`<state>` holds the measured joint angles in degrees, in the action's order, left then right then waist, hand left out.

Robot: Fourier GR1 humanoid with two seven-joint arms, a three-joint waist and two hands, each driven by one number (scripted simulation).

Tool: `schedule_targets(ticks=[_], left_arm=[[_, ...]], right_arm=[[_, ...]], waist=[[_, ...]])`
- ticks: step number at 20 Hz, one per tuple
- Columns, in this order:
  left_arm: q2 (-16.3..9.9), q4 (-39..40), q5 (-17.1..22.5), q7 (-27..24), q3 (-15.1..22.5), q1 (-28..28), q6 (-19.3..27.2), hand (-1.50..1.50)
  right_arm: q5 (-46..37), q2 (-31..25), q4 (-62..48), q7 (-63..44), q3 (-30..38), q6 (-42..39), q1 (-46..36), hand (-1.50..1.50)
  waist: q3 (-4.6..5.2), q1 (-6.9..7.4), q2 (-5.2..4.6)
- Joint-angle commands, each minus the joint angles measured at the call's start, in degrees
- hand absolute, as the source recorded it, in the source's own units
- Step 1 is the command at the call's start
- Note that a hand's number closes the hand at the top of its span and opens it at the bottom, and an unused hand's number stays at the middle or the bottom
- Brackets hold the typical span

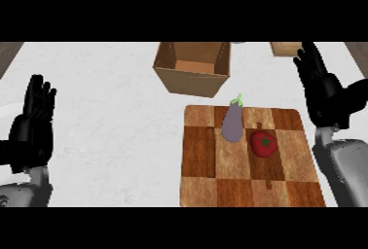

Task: Pick the tomato from the cutting board and place it in the cardboard box

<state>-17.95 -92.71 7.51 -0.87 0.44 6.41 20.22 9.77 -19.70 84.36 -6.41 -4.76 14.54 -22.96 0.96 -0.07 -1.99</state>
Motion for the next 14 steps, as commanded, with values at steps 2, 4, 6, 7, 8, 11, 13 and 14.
schedule_targets(ticks=[2, 4, 6, 7, 8, 11, 13, 14], left_arm=[[0.1, 2.7, -3.5, 0.5, 3.1, -2.2, -0.7, 0.0], [-3.2, 4.2, -5.2, 2.5, 4.6, -3.6, -3.3, 0.0], [-5.4, 4.9, -7.7, 2.3, 6.8, -5.7, -5.2, 0.0], [-4.4, 5.4, -5.7, 2.9, 5.8, -5.0, -4.9, 0.0], [-4.0, 5.4, -6.2, 3.7, 7.5, -5.7, -5.7, 0.0], [-1.8, 3.8, -8.7, 4.9, 9.8, -7.3, -4.2, 0.0], [-4.2, 4.5, -6.5, 6.2, 7.1, -5.8, -7.2, 0.0], [-3.5, 5.1, -6.6, 3.3, 7.6, -8.1, -8.8, 0.0]], right_arm=[[4.7, 1.1, 0.0, 2.6, 0.4, -7.2, -3.0, -1.5], [8.5, 1.9, 2.8, 7.0, 0.4, -12.3, -5.8, -1.5], [11.5, 4.8, 2.3, 10.8, -1.1, -16.8, -8.0, -1.5], [-13.7, -13.4, -1.9, 5.3, -6.8, -10.2, -5.2, -1.5], [-15.3, -9.3, -3.1, 8.6, -7.1, -6.1, -3.9, 1.5], [-3.0, 5.8, -7.0, 16.4, -1.2, -1.5, 2.7, -1.5], [0.8, 5.1, -12.0, 25.0, 2.9, -6.4, 3.2, -1.5], [-0.1, 5.4, -11.2, 24.9, 1.7, -7.9, 3.2, -1.5]], waist=[[-1.0, 0.33, 1.88], [-1.12, 0.71, 1.8], [-1.23, 2.15, 1.48], [0.6, 0.11, 1.13], [-0.73, 0.64, 1.43], [-1.05, 0.37, 1.87], [-1.05, 0.49, 1.79], [-0.99, 0.4, 1.92]])
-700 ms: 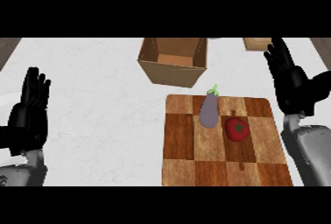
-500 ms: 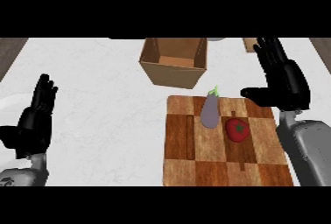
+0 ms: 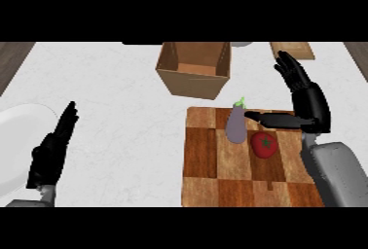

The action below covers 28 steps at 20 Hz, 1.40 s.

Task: Pick the tomato from the cutting board and place it in the cardboard box

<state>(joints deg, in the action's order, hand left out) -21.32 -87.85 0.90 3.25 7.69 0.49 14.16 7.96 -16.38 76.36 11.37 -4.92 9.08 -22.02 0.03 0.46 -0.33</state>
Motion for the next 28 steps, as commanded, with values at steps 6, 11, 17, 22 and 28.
schedule_targets(ticks=[6, 11, 17, 22, 28], left_arm=[[0.4, 0.6, -0.5, 0.6, -0.4, -0.3, -1.8, 0.0], [-1.2, -0.1, -0.9, 2.5, -1.3, -0.2, -2.1, 0.0], [1.4, 0.2, -2.1, 3.7, -0.2, 0.6, -0.3, 0.0], [-0.4, -0.2, -1.1, 0.2, -2.5, -1.4, -4.0, 0.0], [3.6, -0.9, -4.6, 4.5, -1.2, 1.6, -1.6, 0.0]], right_arm=[[-9.5, -15.0, 0.3, -1.5, -3.1, -10.5, -1.0, -1.5], [-14.7, -24.9, 1.1, -5.8, -7.9, -21.0, -2.0, -1.5], [-16.6, -31.6, 6.8, -16.0, -15.0, -36.1, -4.9, -1.5], [-17.6, -28.4, 13.4, -23.5, -15.8, -39.2, -1.3, -1.5], [-24.5, -19.4, 13.7, -32.6, -18.0, -37.9, -1.1, -1.5]], waist=[[0.11, -0.28, 0.42], [0.09, -0.07, 0.46], [0.12, -0.43, 0.56], [0.01, -0.52, 0.45], [-0.03, -0.21, 0.31]])
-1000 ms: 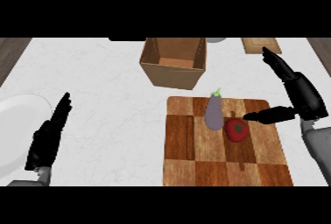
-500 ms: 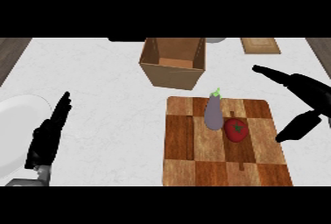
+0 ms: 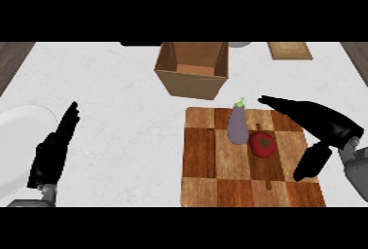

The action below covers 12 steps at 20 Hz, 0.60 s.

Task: Pick the tomato from the cutting board and place it in the cardboard box

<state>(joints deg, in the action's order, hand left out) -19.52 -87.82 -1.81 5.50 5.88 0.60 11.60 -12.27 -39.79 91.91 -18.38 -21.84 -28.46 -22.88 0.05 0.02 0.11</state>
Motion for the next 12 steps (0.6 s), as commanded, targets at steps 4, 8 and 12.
schedule_targets(ticks=[4, 8, 12], left_arm=[[1.8, -3.2, -3.2, 2.4, -0.6, -1.6, -0.7, 0.0], [3.9, 2.0, -3.4, -1.3, -1.3, 0.7, -1.7, 0.0], [2.6, -1.8, -3.5, 0.3, -4.5, -1.4, -3.7, 0.0]], right_arm=[[-9.3, 6.1, -1.3, -0.8, 1.9, -0.6, 3.2, -1.5], [-12.6, 6.4, 0.4, -2.7, 1.9, -3.0, 5.2, -1.5], [-15.2, 8.7, -1.7, 0.8, 6.1, -4.7, 5.5, -1.5]], waist=[[-0.05, 0.16, -0.07], [-0.04, -0.06, -0.09], [-0.05, 0.09, -0.07]])
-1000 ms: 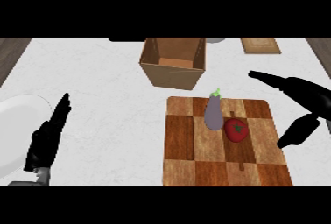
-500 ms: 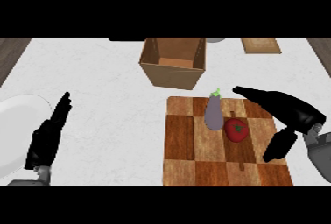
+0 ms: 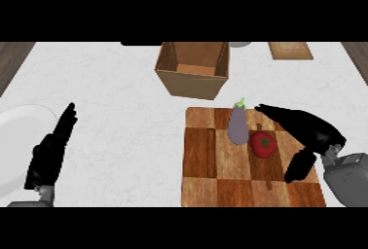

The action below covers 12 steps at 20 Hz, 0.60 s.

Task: Pick the tomato from the cutting board and place it in the cardboard box

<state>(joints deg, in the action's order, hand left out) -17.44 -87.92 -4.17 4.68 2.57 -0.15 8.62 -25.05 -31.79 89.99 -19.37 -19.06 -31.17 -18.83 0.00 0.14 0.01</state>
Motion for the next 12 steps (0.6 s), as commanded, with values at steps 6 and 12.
schedule_targets(ticks=[6, 12], left_arm=[[1.9, -2.8, -2.5, 3.0, -2.1, 0.5, -2.8, 0.0], [3.7, -2.2, -3.3, 1.9, -2.2, -0.4, -3.5, 0.0]], right_arm=[[-8.2, 5.2, -2.1, 5.1, 4.1, -2.2, 2.8, -1.5], [-12.6, 11.0, -6.8, 4.9, 4.2, 0.9, 0.0, -1.5]], waist=[[0.0, 0.0, 0.01], [-0.01, 0.2, -0.05]])
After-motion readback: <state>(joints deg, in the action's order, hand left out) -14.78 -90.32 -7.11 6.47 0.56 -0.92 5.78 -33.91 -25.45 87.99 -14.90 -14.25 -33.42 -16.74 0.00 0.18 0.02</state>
